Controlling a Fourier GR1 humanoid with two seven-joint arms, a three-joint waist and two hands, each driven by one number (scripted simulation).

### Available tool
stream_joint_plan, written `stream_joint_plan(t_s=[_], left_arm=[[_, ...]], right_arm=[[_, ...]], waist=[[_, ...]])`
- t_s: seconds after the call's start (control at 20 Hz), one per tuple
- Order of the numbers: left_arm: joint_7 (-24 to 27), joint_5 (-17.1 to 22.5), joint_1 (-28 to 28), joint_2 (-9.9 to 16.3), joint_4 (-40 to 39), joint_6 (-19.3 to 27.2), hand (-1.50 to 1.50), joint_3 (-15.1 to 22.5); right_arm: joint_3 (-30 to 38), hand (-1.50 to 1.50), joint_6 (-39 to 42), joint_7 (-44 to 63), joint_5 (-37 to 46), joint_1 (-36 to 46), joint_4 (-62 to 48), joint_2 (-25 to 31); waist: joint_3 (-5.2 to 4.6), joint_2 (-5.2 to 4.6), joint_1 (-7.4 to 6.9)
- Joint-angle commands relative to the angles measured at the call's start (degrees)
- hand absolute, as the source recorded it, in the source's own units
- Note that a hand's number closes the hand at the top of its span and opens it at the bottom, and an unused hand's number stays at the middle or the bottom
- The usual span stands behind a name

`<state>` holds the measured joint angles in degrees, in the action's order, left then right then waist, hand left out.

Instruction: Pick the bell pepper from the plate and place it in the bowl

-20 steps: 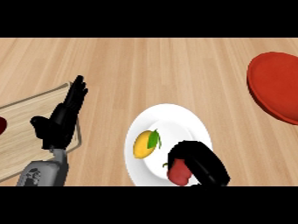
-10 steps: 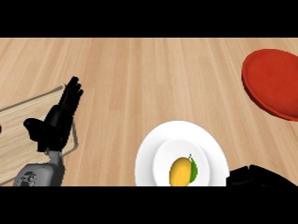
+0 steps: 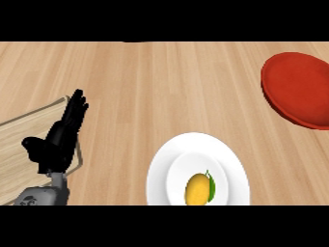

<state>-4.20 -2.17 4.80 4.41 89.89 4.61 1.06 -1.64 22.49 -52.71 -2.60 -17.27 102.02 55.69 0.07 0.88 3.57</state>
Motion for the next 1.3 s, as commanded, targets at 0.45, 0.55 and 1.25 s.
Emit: stream_joint_plan(t_s=[0.45, 0.55, 1.25], left_arm=[[-0.1, 0.45, 0.31, 0.25, 0.51, -0.95, 0.0, 0.04], [-2.74, 0.09, 0.75, 1.01, 2.29, -1.45, 0.0, 0.67], [-5.27, -0.71, 6.33, -1.51, 0.69, -1.52, 0.0, 2.88]], right_arm=[[27.08, 1.5, 16.08, -6.85, -26.12, -6.2, -6.19, 16.98], [28.27, 1.5, 15.43, -0.3, -31.44, -4.65, -3.98, 18.53], [16.93, 1.5, -0.86, 11.01, -16.68, 16.19, -14.86, 18.89]], waist=[[-0.1, -0.42, -1.43], [-0.14, -0.42, -2.26], [0.02, -1.45, -6.31]])
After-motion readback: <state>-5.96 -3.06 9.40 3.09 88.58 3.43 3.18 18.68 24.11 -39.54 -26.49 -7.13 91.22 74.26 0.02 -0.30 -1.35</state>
